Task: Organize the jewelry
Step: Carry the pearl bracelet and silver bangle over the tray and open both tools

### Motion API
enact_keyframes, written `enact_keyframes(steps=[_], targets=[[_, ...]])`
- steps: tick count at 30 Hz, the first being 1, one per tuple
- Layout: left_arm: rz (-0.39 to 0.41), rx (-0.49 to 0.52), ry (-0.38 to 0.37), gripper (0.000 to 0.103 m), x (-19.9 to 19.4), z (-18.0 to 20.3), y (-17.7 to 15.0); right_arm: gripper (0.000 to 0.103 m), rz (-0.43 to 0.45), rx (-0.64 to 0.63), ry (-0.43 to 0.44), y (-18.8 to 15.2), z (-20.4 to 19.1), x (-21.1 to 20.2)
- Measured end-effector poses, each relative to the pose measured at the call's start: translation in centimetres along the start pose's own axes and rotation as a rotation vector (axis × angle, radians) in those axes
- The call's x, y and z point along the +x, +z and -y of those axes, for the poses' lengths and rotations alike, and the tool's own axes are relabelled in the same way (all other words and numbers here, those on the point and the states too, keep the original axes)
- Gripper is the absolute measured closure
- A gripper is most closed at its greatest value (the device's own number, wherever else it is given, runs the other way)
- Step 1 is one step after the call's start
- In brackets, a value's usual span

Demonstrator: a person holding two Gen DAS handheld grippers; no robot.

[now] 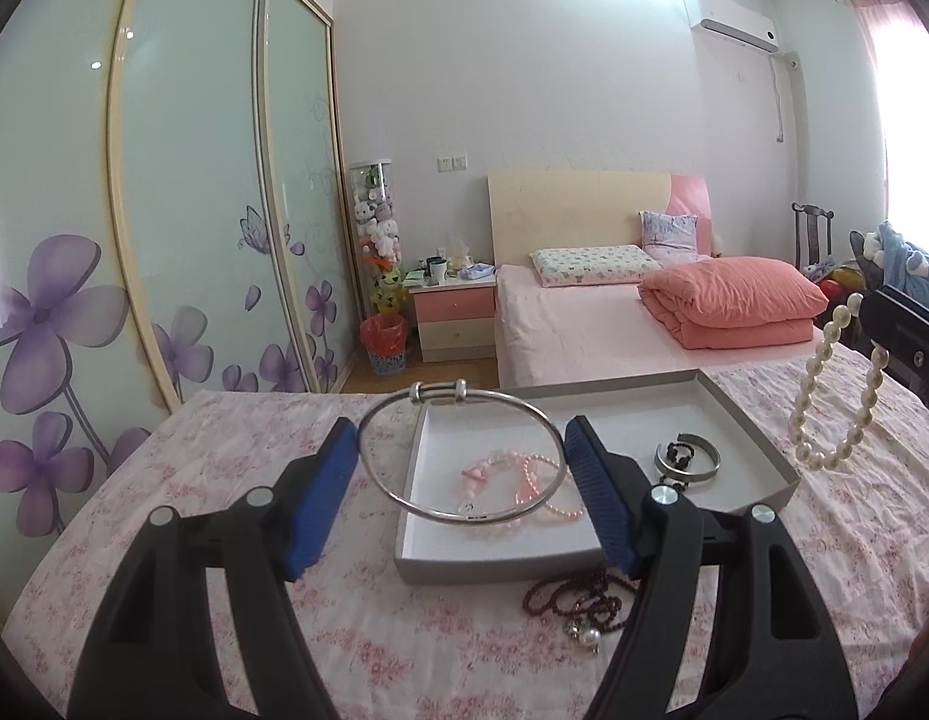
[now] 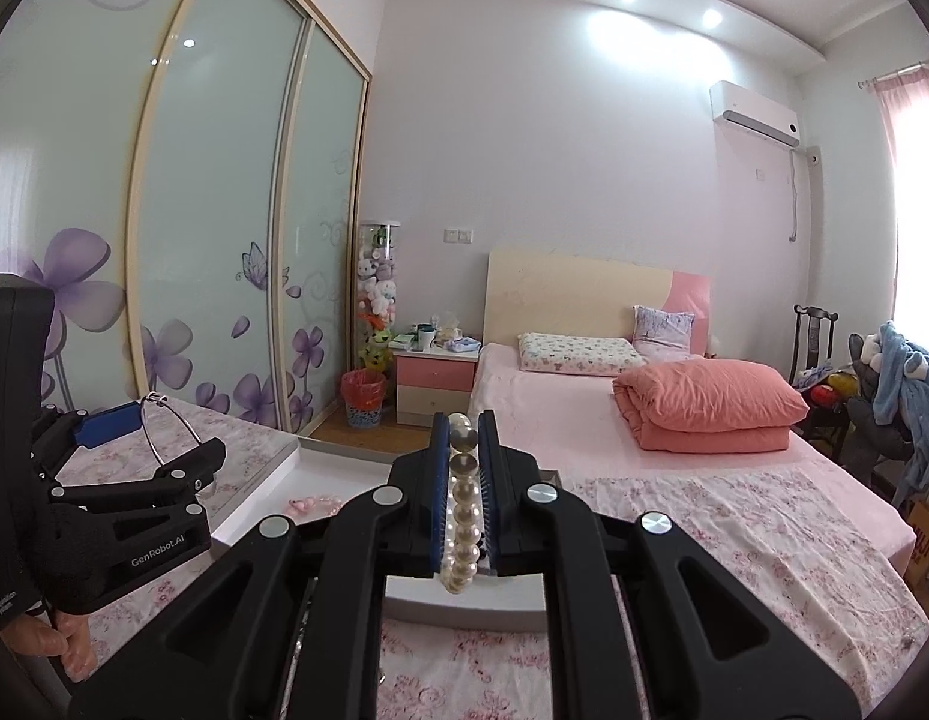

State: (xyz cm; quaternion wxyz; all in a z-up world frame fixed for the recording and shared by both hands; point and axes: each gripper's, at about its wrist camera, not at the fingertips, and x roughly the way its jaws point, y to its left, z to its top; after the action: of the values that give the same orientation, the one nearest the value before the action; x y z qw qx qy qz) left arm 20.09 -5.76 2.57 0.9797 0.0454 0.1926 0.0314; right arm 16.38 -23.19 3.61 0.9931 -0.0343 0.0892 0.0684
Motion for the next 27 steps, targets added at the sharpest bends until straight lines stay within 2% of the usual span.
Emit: enact_keyframes(steps=[11, 27], targets=[[-0.007, 0.0, -0.034, 0.034, 4.4, 1.4, 0.9, 0.092, -0.04, -0.021, -0.007, -0.3, -0.4, 4.6], [-0.102, 0.033, -0.1, 0.034, 11.7, 3.8, -0.1, 0.092, -0.206, 0.017, 0.01, -3.4, 0.4, 11.3]])
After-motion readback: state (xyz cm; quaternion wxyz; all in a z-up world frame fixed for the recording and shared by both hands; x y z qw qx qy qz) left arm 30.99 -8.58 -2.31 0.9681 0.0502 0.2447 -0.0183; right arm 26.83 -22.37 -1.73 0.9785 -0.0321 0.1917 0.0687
